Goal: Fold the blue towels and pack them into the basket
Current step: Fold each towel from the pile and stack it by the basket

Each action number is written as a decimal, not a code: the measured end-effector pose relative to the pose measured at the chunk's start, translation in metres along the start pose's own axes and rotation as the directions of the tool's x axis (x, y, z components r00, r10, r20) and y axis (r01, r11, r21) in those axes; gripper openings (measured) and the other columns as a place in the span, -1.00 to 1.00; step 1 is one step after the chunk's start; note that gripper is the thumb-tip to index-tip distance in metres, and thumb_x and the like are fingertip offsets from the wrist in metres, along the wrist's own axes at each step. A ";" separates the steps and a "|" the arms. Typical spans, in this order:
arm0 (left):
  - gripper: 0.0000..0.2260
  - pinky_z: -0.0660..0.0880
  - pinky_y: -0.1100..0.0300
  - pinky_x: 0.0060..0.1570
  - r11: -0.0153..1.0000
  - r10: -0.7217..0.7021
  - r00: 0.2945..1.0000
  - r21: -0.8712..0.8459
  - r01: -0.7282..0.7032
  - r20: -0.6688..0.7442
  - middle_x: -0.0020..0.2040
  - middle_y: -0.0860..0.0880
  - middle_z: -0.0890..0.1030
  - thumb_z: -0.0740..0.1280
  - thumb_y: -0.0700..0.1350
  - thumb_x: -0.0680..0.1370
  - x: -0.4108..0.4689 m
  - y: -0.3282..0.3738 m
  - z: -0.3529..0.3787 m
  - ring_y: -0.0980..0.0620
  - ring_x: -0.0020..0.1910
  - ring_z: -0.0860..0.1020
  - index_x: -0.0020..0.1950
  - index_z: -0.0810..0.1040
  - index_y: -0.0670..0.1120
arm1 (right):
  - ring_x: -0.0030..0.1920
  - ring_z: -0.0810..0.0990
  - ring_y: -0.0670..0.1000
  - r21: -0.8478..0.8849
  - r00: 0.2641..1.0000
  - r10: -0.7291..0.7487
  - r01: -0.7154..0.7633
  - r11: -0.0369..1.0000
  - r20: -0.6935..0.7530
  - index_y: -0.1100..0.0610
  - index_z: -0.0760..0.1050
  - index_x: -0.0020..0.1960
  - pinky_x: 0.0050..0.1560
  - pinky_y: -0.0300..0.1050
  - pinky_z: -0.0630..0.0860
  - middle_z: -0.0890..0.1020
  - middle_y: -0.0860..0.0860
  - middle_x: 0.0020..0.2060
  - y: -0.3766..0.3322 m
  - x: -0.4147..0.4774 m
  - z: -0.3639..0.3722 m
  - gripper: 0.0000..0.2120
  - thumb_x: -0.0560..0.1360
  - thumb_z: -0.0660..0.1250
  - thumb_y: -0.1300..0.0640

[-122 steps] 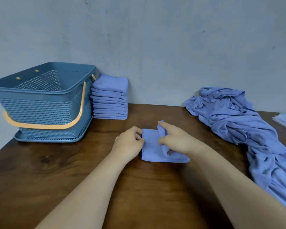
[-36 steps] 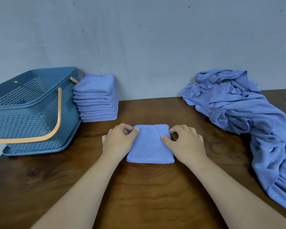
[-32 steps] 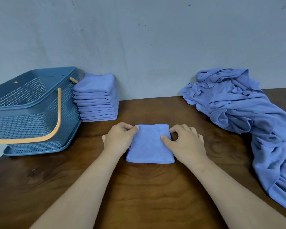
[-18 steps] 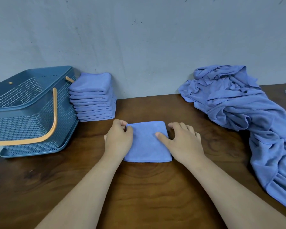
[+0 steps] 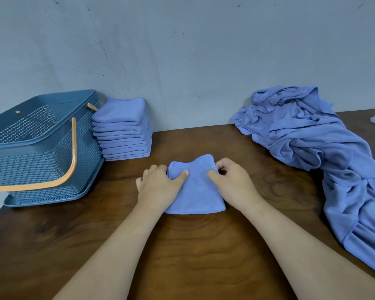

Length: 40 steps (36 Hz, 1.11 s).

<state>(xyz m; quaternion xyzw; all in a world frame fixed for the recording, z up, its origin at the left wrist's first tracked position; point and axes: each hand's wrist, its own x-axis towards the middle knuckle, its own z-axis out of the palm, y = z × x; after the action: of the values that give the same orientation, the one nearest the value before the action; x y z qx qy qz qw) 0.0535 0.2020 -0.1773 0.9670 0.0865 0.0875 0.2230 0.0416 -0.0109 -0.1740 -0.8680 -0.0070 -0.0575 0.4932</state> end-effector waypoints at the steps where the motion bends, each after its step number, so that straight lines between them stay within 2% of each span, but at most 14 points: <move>1: -0.55 0.32 -0.02 0.16 0.999 0.010 1.000 -0.034 -0.010 0.000 -0.10 0.11 0.47 0.24 0.44 0.55 0.000 0.000 0.001 -0.01 0.03 0.46 -0.15 0.48 0.06 | -0.35 0.46 -0.13 0.045 1.000 -0.010 0.010 0.999 0.011 0.01 0.47 -0.12 -0.29 -0.08 0.46 0.57 -0.09 -0.32 -0.001 -0.001 0.000 -0.84 0.50 0.34 -0.07; 4: -0.63 0.44 0.02 0.12 0.970 0.022 1.000 -0.244 -0.017 0.016 -0.11 0.08 0.57 0.32 0.33 0.60 -0.001 -0.002 0.000 -0.01 -0.02 0.55 -0.12 0.51 0.04 | -0.36 0.42 -0.11 0.159 0.999 -0.040 0.036 0.987 0.024 0.01 0.44 -0.07 -0.32 -0.11 0.41 0.54 -0.02 -0.35 -0.005 -0.005 0.000 -0.88 0.55 0.34 0.00; 7: -0.71 0.53 0.24 -0.18 0.792 -0.009 1.000 -0.610 0.022 0.025 -0.16 0.05 0.66 0.42 0.21 0.60 -0.005 -0.003 -0.005 0.03 -0.14 0.65 -0.03 0.57 -0.01 | -0.21 0.65 -0.05 0.344 0.999 -0.037 0.028 0.939 0.020 -0.02 0.48 0.05 -0.16 0.00 0.56 0.72 0.02 -0.17 -0.008 -0.006 -0.001 -0.91 0.59 0.38 0.08; 9: -0.74 0.64 0.15 -0.04 0.632 -0.001 0.999 -0.774 0.029 0.036 -0.02 0.05 0.72 0.46 0.14 0.61 -0.008 -0.001 -0.010 0.05 -0.03 0.71 0.11 0.60 -0.03 | 0.00 0.76 -0.02 0.494 0.998 -0.041 0.011 0.869 0.050 -0.02 0.50 0.19 0.01 0.06 0.68 0.77 -0.03 0.00 -0.010 -0.007 -0.004 -0.83 0.62 0.41 0.12; 11: -0.62 0.66 -0.09 0.19 0.377 0.055 0.996 -0.925 0.049 0.076 0.18 -0.06 0.74 0.52 0.05 0.61 -0.012 0.005 -0.015 -0.06 0.16 0.72 0.31 0.57 -0.12 | 0.13 0.75 0.03 0.608 0.996 -0.062 0.007 0.794 0.069 0.01 0.51 0.30 0.14 0.13 0.67 0.76 -0.03 0.12 -0.015 -0.008 -0.006 -0.73 0.63 0.43 0.16; 13: -0.51 0.63 -0.13 0.26 0.163 0.135 0.986 -0.983 0.079 0.102 0.30 -0.17 0.69 0.54 0.02 0.60 -0.014 0.009 -0.021 -0.18 0.28 0.68 0.42 0.52 -0.18 | 0.20 0.73 0.09 0.682 0.994 -0.095 0.030 0.731 0.059 0.07 0.53 0.35 0.23 0.17 0.63 0.75 0.02 0.18 -0.018 -0.008 -0.009 -0.68 0.63 0.45 0.22; 15: -0.50 0.60 -0.11 0.32 0.104 0.237 0.960 -0.987 0.125 0.147 0.36 -0.21 0.65 0.50 0.08 0.63 -0.015 0.009 -0.026 -0.21 0.36 0.63 0.45 0.55 -0.18 | 0.23 0.71 0.15 0.713 0.991 -0.127 0.061 0.698 0.039 0.12 0.58 0.34 0.27 0.20 0.61 0.74 0.08 0.19 -0.020 -0.010 -0.013 -0.69 0.61 0.46 0.24; 18: -0.51 0.49 -0.15 0.42 0.174 0.290 0.935 -0.972 0.157 0.202 0.38 -0.18 0.65 0.42 0.21 0.66 -0.018 0.008 -0.026 -0.19 0.40 0.61 0.43 0.61 -0.11 | 0.24 0.70 0.19 0.731 0.990 -0.143 0.091 0.676 0.010 0.13 0.63 0.30 0.31 0.25 0.60 0.73 0.12 0.19 -0.021 -0.012 -0.018 -0.71 0.59 0.49 0.23; 20: -0.53 0.52 -0.15 0.38 0.212 0.239 0.962 -0.974 0.078 0.129 0.34 -0.13 0.68 0.40 0.25 0.65 -0.021 0.011 -0.025 -0.16 0.35 0.64 0.38 0.65 -0.06 | 0.24 0.71 0.18 0.734 0.991 -0.134 0.087 0.673 0.005 0.13 0.64 0.29 0.33 0.28 0.59 0.73 0.12 0.19 -0.022 -0.011 -0.018 -0.71 0.58 0.50 0.21; 22: -0.61 0.62 0.01 0.21 0.282 0.173 0.985 -0.957 -0.065 -0.016 0.24 -0.02 0.73 0.38 0.29 0.64 -0.024 0.017 -0.024 -0.02 0.26 0.69 0.28 0.69 0.05 | 0.24 0.70 0.16 0.708 0.990 -0.141 0.086 0.701 0.020 0.09 0.66 0.28 0.34 0.31 0.58 0.73 0.10 0.20 -0.023 -0.012 -0.017 -0.73 0.59 0.50 0.11; 25: -0.71 0.53 0.44 -0.03 0.485 0.157 0.962 -0.831 -0.274 -0.225 0.05 0.15 0.74 0.29 0.28 0.68 -0.029 0.020 -0.021 0.24 0.05 0.69 0.13 0.67 0.13 | 0.26 0.70 0.10 0.674 0.982 -0.143 0.026 0.739 0.119 0.01 0.68 0.26 0.34 0.25 0.59 0.73 0.05 0.21 -0.022 -0.015 -0.012 -0.68 0.63 0.42 -0.16; 28: -0.64 0.47 0.46 -0.10 0.607 0.163 0.936 -0.716 -0.344 -0.312 -0.04 0.14 0.70 0.20 0.34 0.69 -0.035 0.021 -0.018 0.23 -0.03 0.66 0.12 0.60 0.10 | 0.28 0.69 0.05 0.682 0.980 -0.141 0.008 0.731 0.141 -0.02 0.67 0.29 0.31 0.12 0.58 0.73 0.01 0.23 -0.024 -0.019 -0.007 -0.59 0.65 0.34 -0.27; 33: -0.52 0.37 0.34 -0.32 0.684 0.070 0.908 -0.642 -0.346 -0.414 -0.28 0.01 0.46 0.06 0.36 0.72 -0.043 0.026 -0.019 0.17 -0.33 0.41 -0.10 0.36 -0.01 | -0.06 0.69 -0.18 0.593 0.977 -0.158 0.212 0.777 -0.143 -0.07 0.67 0.00 -0.10 -0.31 0.58 0.74 -0.13 -0.10 -0.026 -0.023 -0.003 -0.75 0.68 0.32 -0.19; 40: -0.58 0.39 0.38 -0.30 0.695 0.048 0.909 -0.639 -0.328 -0.415 -0.28 0.09 0.48 0.04 0.29 0.75 -0.054 0.031 -0.014 0.17 -0.32 0.45 -0.11 0.38 0.03 | -0.25 0.50 -0.16 0.464 0.948 -0.205 0.299 0.834 -0.243 -0.02 0.59 -0.12 -0.22 -0.26 0.49 0.57 -0.15 -0.31 -0.020 -0.020 -0.004 -0.69 0.66 0.34 -0.20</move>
<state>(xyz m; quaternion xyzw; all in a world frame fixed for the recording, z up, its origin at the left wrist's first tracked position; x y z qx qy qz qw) 0.0023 0.1687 -0.1580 0.7807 -0.0142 0.3152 0.5394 0.0195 -0.0031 -0.1565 -0.6948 -0.0908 -0.1979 0.6855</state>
